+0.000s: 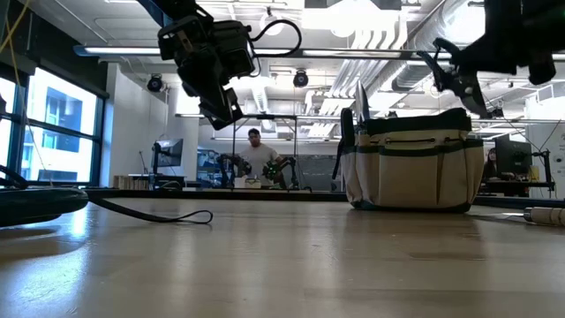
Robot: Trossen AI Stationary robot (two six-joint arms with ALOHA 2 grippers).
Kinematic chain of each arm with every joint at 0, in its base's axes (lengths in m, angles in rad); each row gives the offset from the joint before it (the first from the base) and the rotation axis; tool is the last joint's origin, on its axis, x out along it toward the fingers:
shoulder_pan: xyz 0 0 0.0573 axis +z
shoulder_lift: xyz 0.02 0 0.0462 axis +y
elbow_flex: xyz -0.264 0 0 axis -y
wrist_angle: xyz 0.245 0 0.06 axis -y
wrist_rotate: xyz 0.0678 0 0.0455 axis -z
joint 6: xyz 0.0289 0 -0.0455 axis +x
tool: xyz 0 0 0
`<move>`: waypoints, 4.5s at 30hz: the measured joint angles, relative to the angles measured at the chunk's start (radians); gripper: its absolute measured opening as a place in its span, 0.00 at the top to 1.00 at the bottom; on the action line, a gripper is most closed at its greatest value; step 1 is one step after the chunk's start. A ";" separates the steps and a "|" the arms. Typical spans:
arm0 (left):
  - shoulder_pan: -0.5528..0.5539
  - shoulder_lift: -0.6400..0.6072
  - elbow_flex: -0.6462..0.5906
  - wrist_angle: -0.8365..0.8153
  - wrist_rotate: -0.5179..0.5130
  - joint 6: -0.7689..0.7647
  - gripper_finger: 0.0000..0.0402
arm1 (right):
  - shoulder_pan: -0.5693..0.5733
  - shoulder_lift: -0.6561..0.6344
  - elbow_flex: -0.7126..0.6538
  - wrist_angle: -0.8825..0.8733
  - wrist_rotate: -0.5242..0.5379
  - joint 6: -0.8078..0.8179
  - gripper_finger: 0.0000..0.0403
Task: Pick & Place Garden tools in Gardening bag
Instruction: Put the top green shear scissors into the light brown gardening bag
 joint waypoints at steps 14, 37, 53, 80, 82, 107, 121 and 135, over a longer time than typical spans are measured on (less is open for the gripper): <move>0.000 0.000 0.000 0.049 -0.001 -0.010 0.72 | -0.087 0.003 -0.104 -0.049 -0.003 0.160 0.87; 0.000 0.000 0.000 0.068 -0.001 -0.012 0.72 | -0.347 0.203 -0.020 -0.068 -0.002 0.338 0.87; 0.000 0.000 0.000 0.058 -0.001 -0.018 0.72 | -0.469 0.599 0.228 -0.068 -0.003 0.294 0.87; 0.000 0.000 0.001 0.006 0.000 -0.018 0.72 | -0.391 0.671 0.278 -0.021 -0.001 0.132 0.87; 0.000 0.000 0.001 0.006 0.000 -0.018 0.72 | -0.391 0.670 0.278 -0.022 -0.003 0.118 0.87; 0.000 0.000 0.001 0.026 0.000 -0.018 0.72 | -0.414 0.668 0.137 -0.060 -0.003 0.424 0.87; 0.000 0.000 0.001 0.029 0.000 -0.018 0.72 | -0.420 0.668 0.117 -0.143 -0.073 0.615 0.69; 0.000 0.000 0.001 0.028 0.020 -0.026 0.72 | -0.420 0.665 0.117 -0.143 -0.245 0.673 0.68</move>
